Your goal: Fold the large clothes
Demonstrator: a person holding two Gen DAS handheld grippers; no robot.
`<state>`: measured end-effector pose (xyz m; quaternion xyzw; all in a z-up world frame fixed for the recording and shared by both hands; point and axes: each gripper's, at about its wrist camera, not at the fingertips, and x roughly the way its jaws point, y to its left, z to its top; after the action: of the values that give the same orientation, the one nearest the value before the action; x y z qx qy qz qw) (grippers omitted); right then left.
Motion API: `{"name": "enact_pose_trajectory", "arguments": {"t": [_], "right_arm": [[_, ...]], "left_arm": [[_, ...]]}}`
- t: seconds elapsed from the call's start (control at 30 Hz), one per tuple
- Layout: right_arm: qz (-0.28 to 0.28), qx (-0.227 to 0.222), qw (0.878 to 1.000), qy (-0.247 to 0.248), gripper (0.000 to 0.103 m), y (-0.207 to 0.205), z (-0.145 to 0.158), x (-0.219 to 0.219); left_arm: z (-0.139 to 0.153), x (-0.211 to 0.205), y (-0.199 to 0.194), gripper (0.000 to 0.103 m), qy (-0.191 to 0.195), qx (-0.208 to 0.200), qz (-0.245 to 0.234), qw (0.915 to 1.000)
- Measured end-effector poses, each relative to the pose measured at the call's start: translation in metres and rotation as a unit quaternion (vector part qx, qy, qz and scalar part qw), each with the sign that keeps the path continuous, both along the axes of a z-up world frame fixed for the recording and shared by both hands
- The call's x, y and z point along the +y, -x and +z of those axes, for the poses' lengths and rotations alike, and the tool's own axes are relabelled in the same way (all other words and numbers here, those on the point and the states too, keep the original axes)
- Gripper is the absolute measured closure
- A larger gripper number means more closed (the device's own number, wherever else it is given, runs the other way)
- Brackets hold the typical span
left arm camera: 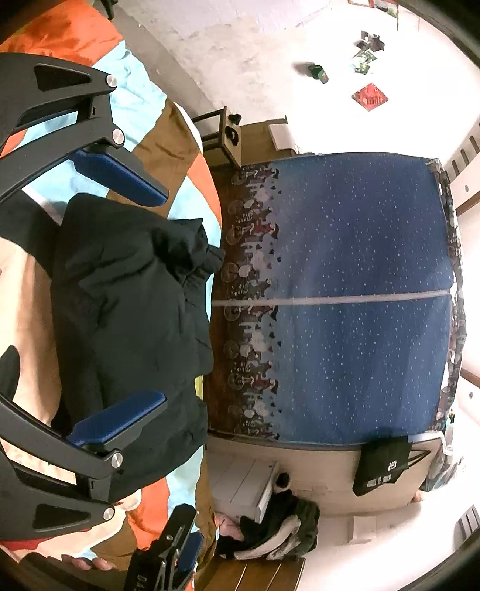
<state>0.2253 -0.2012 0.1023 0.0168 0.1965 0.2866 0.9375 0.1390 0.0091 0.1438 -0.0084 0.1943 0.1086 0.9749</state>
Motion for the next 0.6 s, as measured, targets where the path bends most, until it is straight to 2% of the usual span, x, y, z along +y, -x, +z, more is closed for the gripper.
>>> {"name": "enact_pose_trajectory", "arguments": {"t": [0.2, 0.43, 0.6], "right_arm": [[-0.007, -0.004, 1.000, 0.005, 0.000, 0.019, -0.006, -0.006], [-0.019, 0.015, 1.000, 0.004, 0.000, 0.038, -0.021, -0.013], [-0.018, 0.020, 0.999, 0.019, 0.000, 0.047, -0.033, -0.014]], "left_arm": [[-0.009, -0.005, 0.013, 0.005, -0.004, -0.002, -0.001, 1.0000], [-0.030, -0.014, 0.025, 0.005, 0.001, 0.029, -0.012, 0.9995], [-0.044, -0.022, 0.030, 0.005, -0.010, 0.043, -0.025, 0.9987]]}}
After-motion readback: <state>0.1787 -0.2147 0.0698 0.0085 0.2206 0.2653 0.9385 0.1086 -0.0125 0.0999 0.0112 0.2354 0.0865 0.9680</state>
